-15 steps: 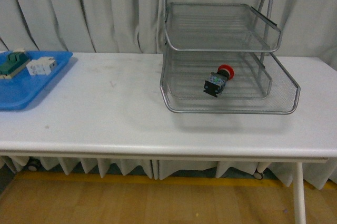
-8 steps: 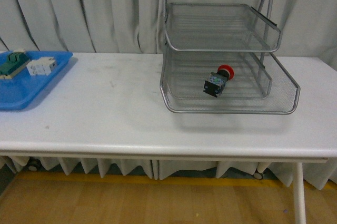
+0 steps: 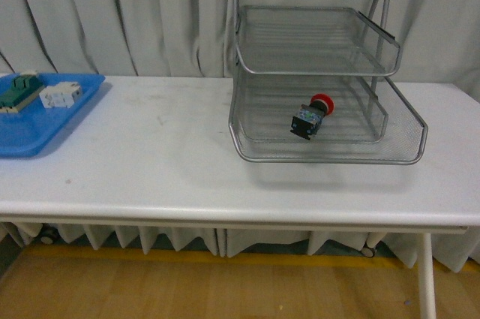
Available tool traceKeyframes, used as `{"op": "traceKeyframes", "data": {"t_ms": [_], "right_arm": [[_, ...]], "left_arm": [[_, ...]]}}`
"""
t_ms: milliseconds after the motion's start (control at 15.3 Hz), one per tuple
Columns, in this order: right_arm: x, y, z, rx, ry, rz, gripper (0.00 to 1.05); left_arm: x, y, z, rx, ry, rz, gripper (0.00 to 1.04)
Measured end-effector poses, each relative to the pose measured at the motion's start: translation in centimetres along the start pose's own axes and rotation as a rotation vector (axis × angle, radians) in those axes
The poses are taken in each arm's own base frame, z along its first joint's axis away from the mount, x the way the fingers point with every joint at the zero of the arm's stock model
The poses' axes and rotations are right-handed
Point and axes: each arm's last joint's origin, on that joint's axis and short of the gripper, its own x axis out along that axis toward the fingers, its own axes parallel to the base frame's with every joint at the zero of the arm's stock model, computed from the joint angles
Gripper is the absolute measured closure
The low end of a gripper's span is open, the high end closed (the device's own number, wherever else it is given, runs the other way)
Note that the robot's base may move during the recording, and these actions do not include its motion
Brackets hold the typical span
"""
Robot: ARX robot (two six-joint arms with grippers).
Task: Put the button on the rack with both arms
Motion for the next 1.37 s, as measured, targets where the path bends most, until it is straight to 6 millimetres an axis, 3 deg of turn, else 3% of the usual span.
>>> {"op": "traceKeyframes", "data": {"t_ms": [262,720,785,916,1047,1243,1374], "right_arm": [[0.0,0.0,0.0,0.0,0.0,0.0,0.06],[0.0,0.0,0.0,0.005,0.005,0.02,0.06],[0.7,-0.1,0.5,0.036,0.005,0.132,0.06],[1.5,0.1,1.3,0.056,0.001,0.185,0.06],[3.5,0.5,3.7,0.068,-0.062,0.228,0.06],[9.5,0.3,7.2,0.13,-0.099,0.174,0.06],[17.1,0.7,6.4,0.24,0.149,0.133,0.06]], "left_arm": [[0.0,0.0,-0.2,0.0,0.006,0.0,1.0],[0.0,0.0,-0.2,0.0,0.006,0.0,0.08],[0.0,0.0,-0.2,0.0,0.006,-0.001,0.07],[0.0,0.0,-0.2,0.0,0.006,0.002,0.07],[0.0,0.0,-0.2,0.0,0.006,0.002,0.07],[0.0,0.0,-0.2,0.0,0.006,-0.001,0.07],[0.0,0.0,-0.2,0.0,0.006,0.0,0.07]]}}
